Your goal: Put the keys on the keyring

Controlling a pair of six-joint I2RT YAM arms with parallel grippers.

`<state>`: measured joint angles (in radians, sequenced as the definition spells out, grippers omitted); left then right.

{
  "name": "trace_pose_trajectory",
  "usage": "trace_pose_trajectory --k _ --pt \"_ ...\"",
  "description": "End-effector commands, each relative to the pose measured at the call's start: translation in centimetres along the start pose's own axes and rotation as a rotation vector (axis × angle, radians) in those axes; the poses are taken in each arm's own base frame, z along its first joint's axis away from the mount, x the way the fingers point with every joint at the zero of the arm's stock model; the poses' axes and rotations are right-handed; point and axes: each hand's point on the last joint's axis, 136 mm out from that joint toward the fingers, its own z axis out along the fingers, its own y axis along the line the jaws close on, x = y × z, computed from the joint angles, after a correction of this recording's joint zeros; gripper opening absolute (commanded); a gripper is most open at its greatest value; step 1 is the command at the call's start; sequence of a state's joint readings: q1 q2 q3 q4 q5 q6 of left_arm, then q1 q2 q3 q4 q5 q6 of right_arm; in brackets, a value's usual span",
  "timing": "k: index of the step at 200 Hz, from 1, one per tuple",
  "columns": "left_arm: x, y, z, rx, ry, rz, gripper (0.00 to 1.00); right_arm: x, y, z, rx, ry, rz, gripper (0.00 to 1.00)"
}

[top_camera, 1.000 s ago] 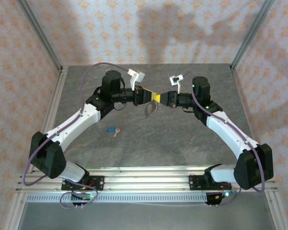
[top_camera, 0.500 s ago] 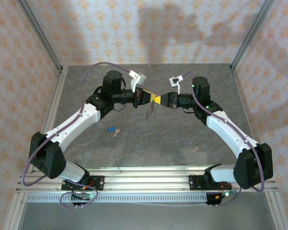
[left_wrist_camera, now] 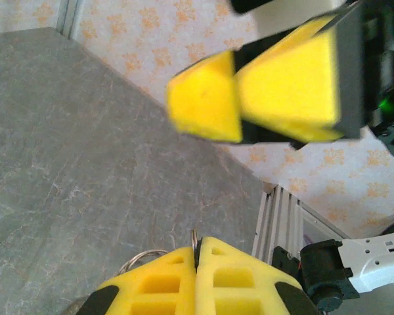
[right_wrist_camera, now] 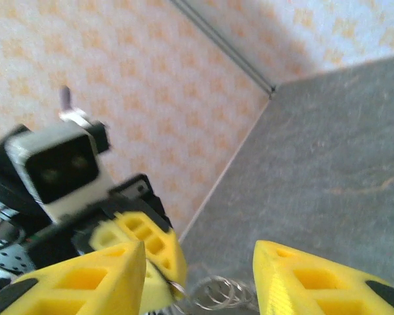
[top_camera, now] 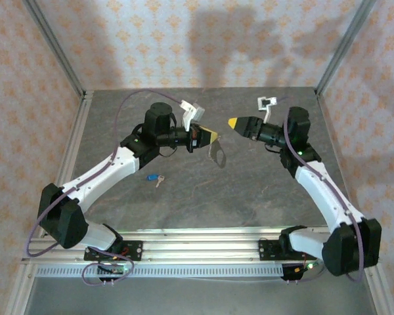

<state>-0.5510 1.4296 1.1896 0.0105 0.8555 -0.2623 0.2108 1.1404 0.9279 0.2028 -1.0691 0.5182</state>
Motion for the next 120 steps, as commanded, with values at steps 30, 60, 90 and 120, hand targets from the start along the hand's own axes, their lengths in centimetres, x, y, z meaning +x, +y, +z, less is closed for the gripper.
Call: trace_pose_trajectory --k 30,60,90,120 --pt "-1.5 -1.6 -0.8 0.033 -0.016 0.068 0.0 -0.4 1.0 -0.5 -0.043 -0.068 -0.016 0.46" --pt "-2.0 -2.0 -0.7 0.049 -0.013 0.079 0.0 0.4 1.0 -0.3 -0.079 -0.035 -0.014 0.44" --pt "-2.4 -2.5 -0.7 0.066 -0.015 0.084 0.0 0.9 1.2 -0.1 -0.11 -0.007 -0.016 0.43" --pt "-2.8 -2.7 -0.6 0.081 -0.015 0.088 0.0 1.2 1.7 0.0 -0.138 0.009 -0.025 0.41"
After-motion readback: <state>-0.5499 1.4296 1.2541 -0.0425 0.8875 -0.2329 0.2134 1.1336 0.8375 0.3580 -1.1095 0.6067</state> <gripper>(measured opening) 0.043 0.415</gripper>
